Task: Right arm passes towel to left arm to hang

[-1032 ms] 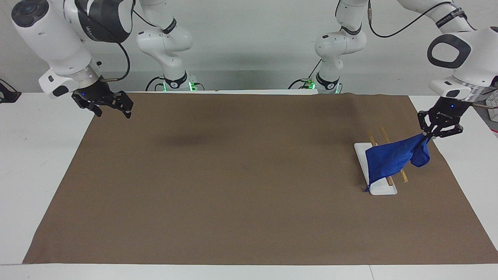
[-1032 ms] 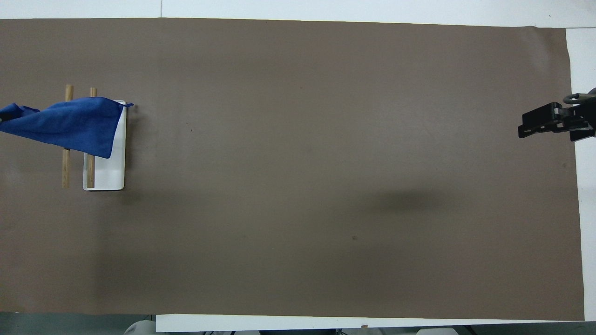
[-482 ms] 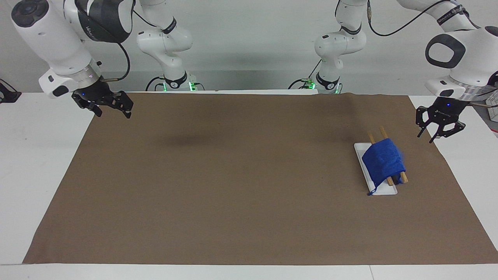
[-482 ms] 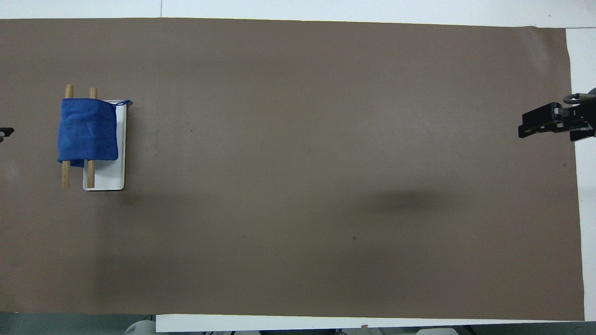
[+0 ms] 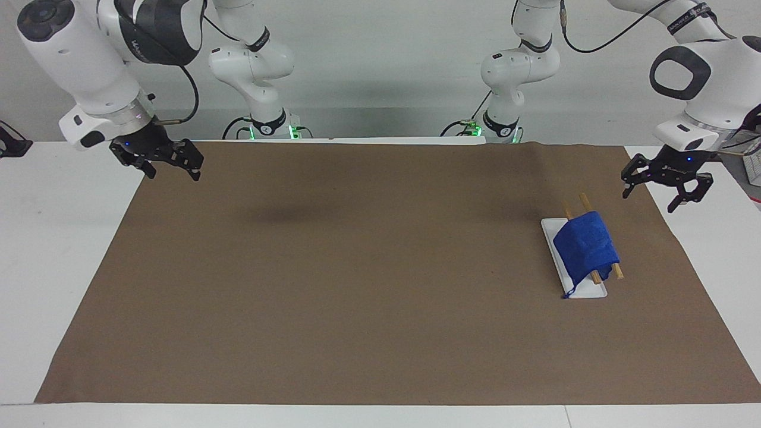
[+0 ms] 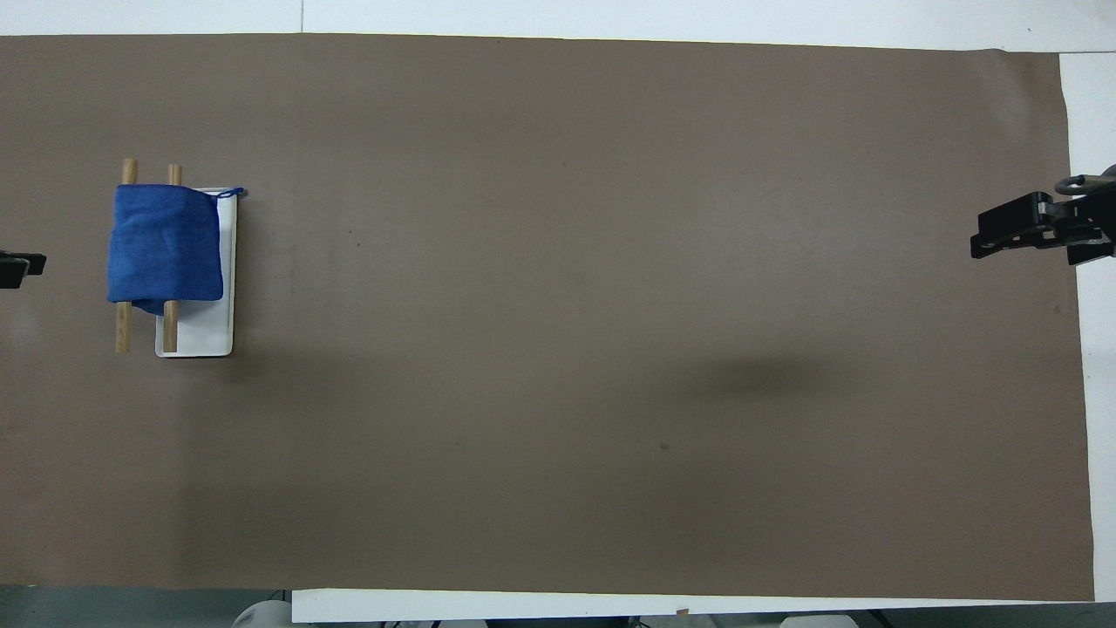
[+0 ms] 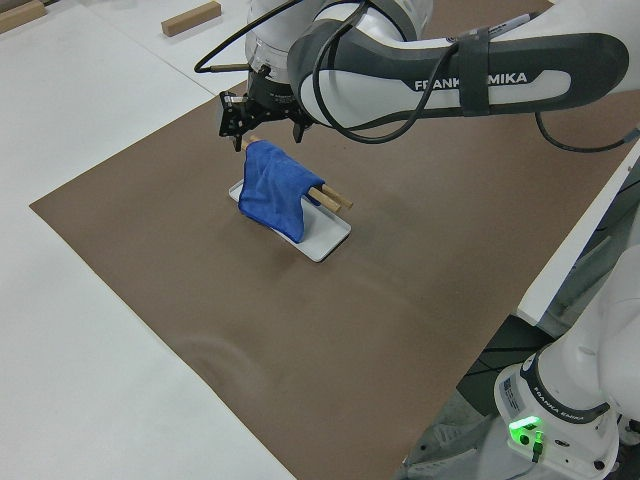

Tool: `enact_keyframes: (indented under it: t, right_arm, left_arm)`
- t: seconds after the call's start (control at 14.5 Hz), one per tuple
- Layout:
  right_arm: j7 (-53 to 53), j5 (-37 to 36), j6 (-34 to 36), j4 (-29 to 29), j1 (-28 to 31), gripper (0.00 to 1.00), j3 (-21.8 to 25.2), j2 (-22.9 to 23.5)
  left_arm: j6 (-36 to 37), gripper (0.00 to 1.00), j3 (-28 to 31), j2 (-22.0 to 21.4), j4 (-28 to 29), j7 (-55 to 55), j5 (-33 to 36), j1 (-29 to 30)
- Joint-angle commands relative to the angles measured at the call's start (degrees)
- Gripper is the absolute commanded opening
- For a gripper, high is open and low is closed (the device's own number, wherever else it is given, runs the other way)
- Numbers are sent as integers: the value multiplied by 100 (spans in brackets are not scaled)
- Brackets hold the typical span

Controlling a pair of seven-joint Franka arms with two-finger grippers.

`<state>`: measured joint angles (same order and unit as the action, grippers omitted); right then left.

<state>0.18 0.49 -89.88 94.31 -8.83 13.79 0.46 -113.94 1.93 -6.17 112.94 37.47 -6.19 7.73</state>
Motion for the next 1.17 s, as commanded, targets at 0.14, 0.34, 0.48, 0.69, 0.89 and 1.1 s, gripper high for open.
enact_keyframes:
  t: [0.14,0.34,0.48,0.69,0.89,1.1]
  right_arm:
    - [-97,-92,32,18,4,100,63,-19]
    - [-88,-84,32,18,4,100,142,-28]
    - [-80,-57,23,18,4,100,177,-63]
    - [-80,-22,-21,18,13,100,195,-125]
    - [-80,-22,-56,44,31,100,195,-133]
    - [-80,-22,-56,96,39,100,212,-142]
  left_arm:
    - [1749,100,-18,116,-1027,-2168,996,-736]
    - [2882,100,-26,396,-1842,-3270,901,-1089]
    - [3700,100,-27,887,-2694,-3316,568,-1220]
    - [4196,100,-26,1153,-3226,-3500,523,-1310]
    - [4179,100,-35,1110,-3226,-3492,435,-1248]
    - [4126,100,-35,917,-3042,-3509,435,-1248]
